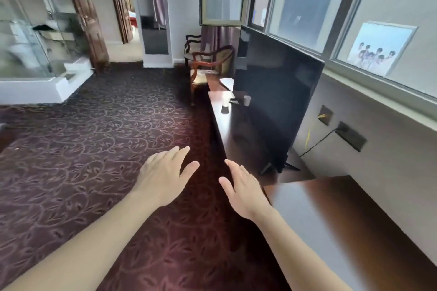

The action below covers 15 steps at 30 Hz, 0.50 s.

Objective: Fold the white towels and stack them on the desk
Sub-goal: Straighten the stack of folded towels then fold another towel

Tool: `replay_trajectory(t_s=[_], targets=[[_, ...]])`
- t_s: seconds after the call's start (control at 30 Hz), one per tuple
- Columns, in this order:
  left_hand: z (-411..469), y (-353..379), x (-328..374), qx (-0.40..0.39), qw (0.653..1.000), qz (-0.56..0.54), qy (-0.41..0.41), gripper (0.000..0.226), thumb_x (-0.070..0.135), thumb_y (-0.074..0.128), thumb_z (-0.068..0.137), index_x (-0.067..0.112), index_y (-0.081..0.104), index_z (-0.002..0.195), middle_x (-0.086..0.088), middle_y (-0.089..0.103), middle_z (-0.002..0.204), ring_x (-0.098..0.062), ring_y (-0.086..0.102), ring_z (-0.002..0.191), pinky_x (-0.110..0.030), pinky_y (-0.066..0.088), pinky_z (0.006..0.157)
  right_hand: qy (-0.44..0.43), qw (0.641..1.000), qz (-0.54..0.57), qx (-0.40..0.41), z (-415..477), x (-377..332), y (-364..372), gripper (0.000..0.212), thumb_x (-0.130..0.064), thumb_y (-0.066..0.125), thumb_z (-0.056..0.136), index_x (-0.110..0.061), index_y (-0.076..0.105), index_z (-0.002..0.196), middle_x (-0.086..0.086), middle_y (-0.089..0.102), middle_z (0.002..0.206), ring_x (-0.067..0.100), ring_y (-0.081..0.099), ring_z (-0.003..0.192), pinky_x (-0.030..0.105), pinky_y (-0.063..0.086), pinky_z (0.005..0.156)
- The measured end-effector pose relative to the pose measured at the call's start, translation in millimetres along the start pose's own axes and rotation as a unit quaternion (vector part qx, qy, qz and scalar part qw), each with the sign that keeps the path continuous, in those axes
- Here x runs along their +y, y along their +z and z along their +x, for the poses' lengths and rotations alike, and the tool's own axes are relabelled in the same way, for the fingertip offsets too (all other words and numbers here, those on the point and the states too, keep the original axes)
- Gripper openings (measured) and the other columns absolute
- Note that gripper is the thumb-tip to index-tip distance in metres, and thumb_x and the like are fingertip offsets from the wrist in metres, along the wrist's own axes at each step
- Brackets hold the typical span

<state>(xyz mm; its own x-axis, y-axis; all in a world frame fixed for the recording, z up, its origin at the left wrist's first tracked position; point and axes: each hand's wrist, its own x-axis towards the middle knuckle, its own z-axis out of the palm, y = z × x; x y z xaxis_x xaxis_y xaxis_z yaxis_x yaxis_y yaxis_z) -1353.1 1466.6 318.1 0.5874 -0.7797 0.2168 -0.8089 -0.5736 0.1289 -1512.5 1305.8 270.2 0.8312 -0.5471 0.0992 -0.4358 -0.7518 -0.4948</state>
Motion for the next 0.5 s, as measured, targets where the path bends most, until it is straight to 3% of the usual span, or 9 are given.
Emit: replay_trajectory(t_s=[0.13, 0.23, 0.33, 0.5], targets=[[81, 2, -55, 0.005, 0.999, 0.01, -0.035, 0.091, 0.075, -0.003, 0.083, 0.027, 0.035, 0.151, -0.002, 0.041, 0.155, -0.021, 0.039, 0.141, -0.04, 0.027, 0.116, -0.018, 0.999, -0.042, -0.018, 114, -21, 14, 0.06, -0.053, 0.028, 0.103, -0.022, 0.026, 0.154, -0.003, 0.034, 0.159, 0.03, 0.025, 0.148, 0.046, 0.024, 0.116], [127, 25, -105, -0.013, 0.997, 0.008, -0.071, 0.11, 0.082, -0.02, 0.073, 0.027, 0.035, 0.151, -0.002, 0.04, 0.156, -0.021, 0.038, 0.141, -0.039, 0.027, 0.116, -0.035, 0.998, -0.056, -0.008, 189, -38, 28, 0.08, -0.066, 0.008, 0.09, -0.021, 0.03, 0.152, -0.003, 0.038, 0.156, 0.029, 0.031, 0.144, 0.045, 0.028, 0.114], [192, 58, -158, -0.041, 0.996, 0.005, -0.085, 0.107, 0.078, -0.019, 0.072, 0.026, 0.032, 0.151, -0.002, 0.036, 0.158, -0.02, 0.036, 0.143, -0.039, 0.025, 0.117, -0.044, 0.994, -0.096, 0.0, 277, -43, 52, 0.087, -0.071, -0.001, 0.087, -0.023, 0.031, 0.152, -0.002, 0.038, 0.156, 0.028, 0.036, 0.142, 0.046, 0.032, 0.113], [326, 105, -231, -0.075, 0.994, -0.025, -0.069, 0.097, 0.074, -0.006, 0.078, 0.024, 0.033, 0.152, -0.003, 0.036, 0.158, -0.023, 0.037, 0.142, -0.04, 0.024, 0.117, 0.016, 0.995, -0.102, 0.004, 413, -36, 80, 0.061, -0.054, 0.029, 0.101, -0.022, 0.029, 0.154, 0.0, 0.035, 0.158, 0.025, 0.029, 0.146, 0.043, 0.028, 0.117]])
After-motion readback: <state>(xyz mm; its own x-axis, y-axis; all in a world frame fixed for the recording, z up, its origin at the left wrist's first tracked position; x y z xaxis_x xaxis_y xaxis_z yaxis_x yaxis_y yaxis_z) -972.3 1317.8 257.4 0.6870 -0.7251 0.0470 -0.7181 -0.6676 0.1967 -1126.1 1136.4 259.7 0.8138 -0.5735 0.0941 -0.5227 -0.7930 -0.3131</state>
